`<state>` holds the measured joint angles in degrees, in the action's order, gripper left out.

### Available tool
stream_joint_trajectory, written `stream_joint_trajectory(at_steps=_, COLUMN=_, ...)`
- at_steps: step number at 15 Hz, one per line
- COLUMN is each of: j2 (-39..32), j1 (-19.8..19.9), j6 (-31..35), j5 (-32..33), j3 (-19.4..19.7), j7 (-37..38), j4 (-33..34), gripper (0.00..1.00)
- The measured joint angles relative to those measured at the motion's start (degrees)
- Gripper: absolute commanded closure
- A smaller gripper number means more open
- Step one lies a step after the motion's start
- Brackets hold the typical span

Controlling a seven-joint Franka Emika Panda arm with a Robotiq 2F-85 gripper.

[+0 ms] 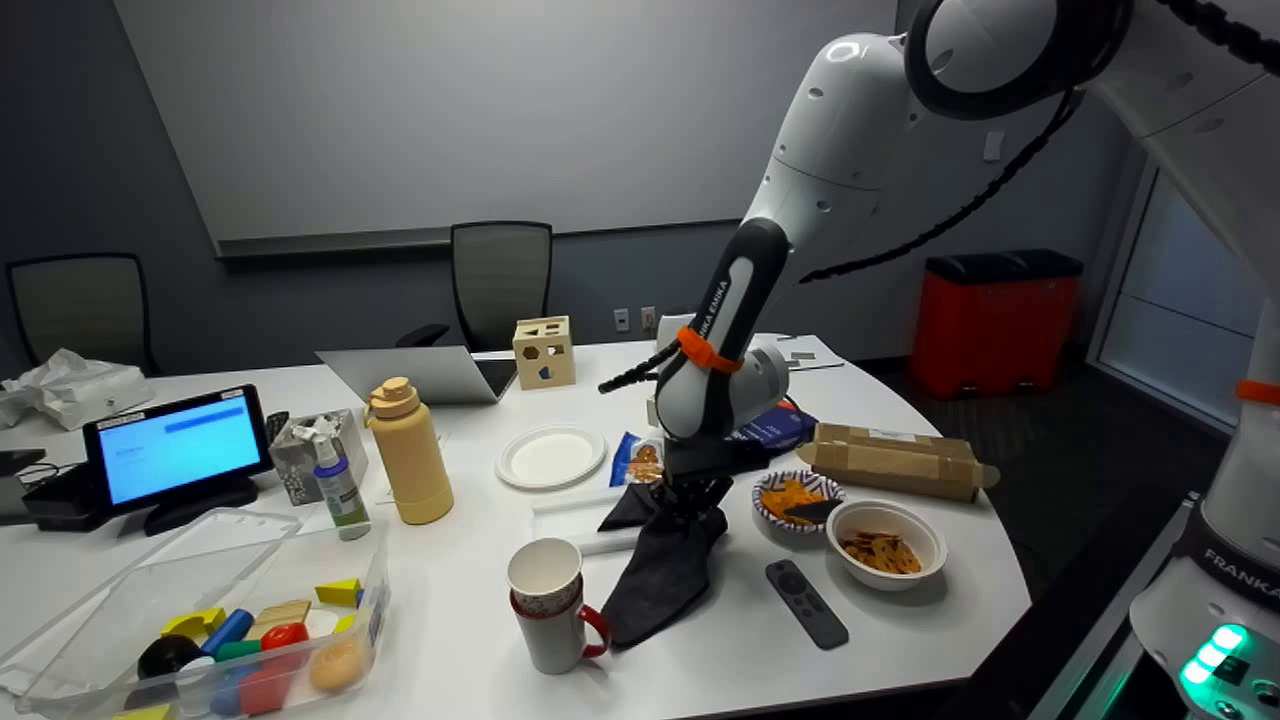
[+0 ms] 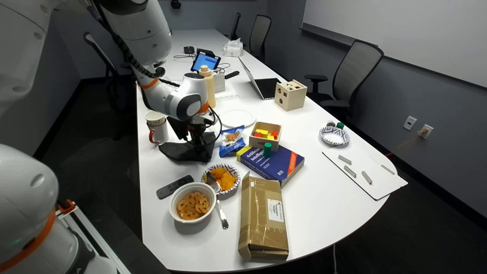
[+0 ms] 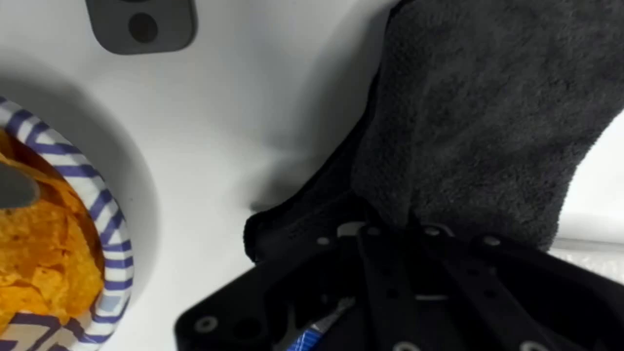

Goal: Use the black towel to wipe the counter

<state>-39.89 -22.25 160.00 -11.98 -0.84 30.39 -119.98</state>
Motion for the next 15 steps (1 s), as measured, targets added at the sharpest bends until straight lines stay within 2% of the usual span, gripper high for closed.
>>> stream_joint_trajectory(at_steps=2, j2=0.0, j1=-0.5, j6=2.9, j5=0.1, j3=0.5, j7=0.0, j4=-1.8, gripper=0.98)
stream_joint_trajectory(at_steps=5, j2=-0.1, j1=-1.7, j6=11.8, j5=-0.4, j3=1.6, j7=1.2, j4=-3.7, gripper=0.98)
stream_joint_trajectory(at_steps=9, j2=-1.0, j1=-2.7, j6=22.1, j5=-4.1, j3=2.0, j7=3.6, j4=-3.0, gripper=0.98)
stream_joint_trajectory(at_steps=15, j2=-2.3, j1=-5.3, j6=25.4, j5=-9.9, j3=2.9, j7=5.4, j4=2.1, gripper=0.98)
